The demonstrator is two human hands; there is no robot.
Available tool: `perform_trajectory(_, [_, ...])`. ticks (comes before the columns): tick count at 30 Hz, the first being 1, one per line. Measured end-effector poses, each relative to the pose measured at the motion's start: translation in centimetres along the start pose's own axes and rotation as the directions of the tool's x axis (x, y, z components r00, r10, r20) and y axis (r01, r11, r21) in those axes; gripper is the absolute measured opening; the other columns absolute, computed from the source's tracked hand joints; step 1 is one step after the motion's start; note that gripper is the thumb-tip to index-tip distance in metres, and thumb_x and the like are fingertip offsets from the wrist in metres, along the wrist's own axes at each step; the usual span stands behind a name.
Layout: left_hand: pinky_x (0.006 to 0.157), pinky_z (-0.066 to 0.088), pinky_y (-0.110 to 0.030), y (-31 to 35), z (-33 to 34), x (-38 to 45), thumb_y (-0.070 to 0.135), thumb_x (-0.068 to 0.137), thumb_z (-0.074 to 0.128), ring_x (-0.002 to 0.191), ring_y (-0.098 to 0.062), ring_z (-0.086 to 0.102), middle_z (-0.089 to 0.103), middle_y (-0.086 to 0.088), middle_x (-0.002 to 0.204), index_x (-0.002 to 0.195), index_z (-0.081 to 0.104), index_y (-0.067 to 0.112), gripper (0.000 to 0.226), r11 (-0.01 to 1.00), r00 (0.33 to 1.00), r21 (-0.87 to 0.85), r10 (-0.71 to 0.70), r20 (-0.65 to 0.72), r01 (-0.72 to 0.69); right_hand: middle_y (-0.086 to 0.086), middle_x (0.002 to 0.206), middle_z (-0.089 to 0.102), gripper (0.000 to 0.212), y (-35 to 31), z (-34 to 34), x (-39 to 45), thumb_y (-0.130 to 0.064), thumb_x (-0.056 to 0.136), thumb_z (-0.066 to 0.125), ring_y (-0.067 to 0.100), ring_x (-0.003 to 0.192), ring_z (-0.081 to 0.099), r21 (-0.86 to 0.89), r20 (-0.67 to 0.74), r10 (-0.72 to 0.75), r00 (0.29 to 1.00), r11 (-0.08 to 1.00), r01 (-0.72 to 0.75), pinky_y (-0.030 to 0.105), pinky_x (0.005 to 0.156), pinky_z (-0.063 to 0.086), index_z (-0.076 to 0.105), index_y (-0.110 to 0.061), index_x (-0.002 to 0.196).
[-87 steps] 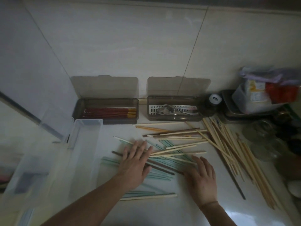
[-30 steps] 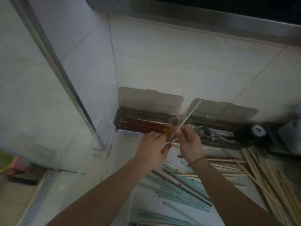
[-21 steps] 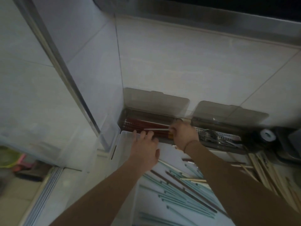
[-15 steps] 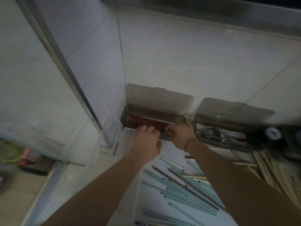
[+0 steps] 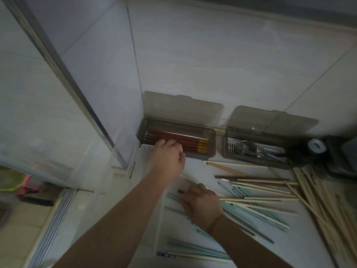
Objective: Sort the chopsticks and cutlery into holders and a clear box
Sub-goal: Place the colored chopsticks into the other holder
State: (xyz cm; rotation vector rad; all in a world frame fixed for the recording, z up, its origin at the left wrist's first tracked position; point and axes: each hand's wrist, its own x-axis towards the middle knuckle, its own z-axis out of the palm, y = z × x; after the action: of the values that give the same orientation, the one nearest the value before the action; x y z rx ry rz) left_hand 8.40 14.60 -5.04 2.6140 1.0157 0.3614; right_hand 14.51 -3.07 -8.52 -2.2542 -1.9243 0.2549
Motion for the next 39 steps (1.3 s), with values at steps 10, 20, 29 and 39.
perform_trajectory(10, [0.113, 0.018, -0.056, -0.4, -0.2, -2.3, 0.047, 0.087, 0.053, 0.122, -0.021, 0.037, 0.053, 0.010, 0.120, 0.115, 0.057, 0.037, 0.030, 0.988, 0.990, 0.095, -0.126, 0.064, 0.119, 0.002, 0.122, 0.051, 0.033, -3.6, -0.5, 2.1, -0.034, 0.093, 0.047, 0.026, 0.119, 0.043, -0.107, 0.232, 0.290, 0.929, 0.956, -0.272, 0.036, 0.077, 0.046, 0.058, -0.021, 0.121])
perform_trajectory(20, [0.112, 0.018, -0.055, -0.8, 0.1, -2.2, 0.045, 0.081, 0.050, 0.111, -0.020, 0.042, 0.054, 0.012, 0.103, 0.102, 0.060, 0.034, 0.026, 0.992, 0.992, 0.019, -0.127, -0.025, 0.128, -0.006, 0.078, 0.061, 0.032, -0.9, -9.6, 3.8, -0.017, 0.086, 0.065, 0.012, 0.067, 0.055, 0.467, 0.027, 0.318, 0.948, 0.834, -0.293, 0.022, 0.065, 0.043, 0.056, -0.032, 0.112])
perform_trajectory(29, [0.113, 0.015, -0.057, -0.8, 0.1, -2.3, 0.042, 0.081, 0.053, 0.114, -0.021, 0.041, 0.054, 0.011, 0.105, 0.103, 0.060, 0.034, 0.024, 0.991, 0.991, -0.006, -0.133, 0.003, 0.133, 0.014, 0.081, 0.066, 0.021, 6.2, -16.4, 6.9, 0.004, 0.087, 0.061, 0.021, 0.065, 0.069, 0.985, -0.145, 0.821, 0.552, 0.173, 0.001, 0.030, 0.064, 0.057, 0.052, -0.015, 0.085])
perform_trajectory(39, [0.117, 0.008, -0.057, -0.5, -0.2, -2.2, 0.040, 0.082, 0.054, 0.119, -0.021, 0.036, 0.051, 0.011, 0.110, 0.106, 0.056, 0.035, 0.025, 0.989, 0.989, -0.003, -0.145, 0.025, 0.145, 0.011, 0.072, 0.065, 0.021, 5.0, -7.2, 11.0, -0.010, 0.077, 0.078, 0.013, 0.033, 0.055, 0.878, 0.207, 0.788, 0.580, 0.112, -0.465, 0.018, 0.033, 0.038, 0.059, -0.016, 0.070])
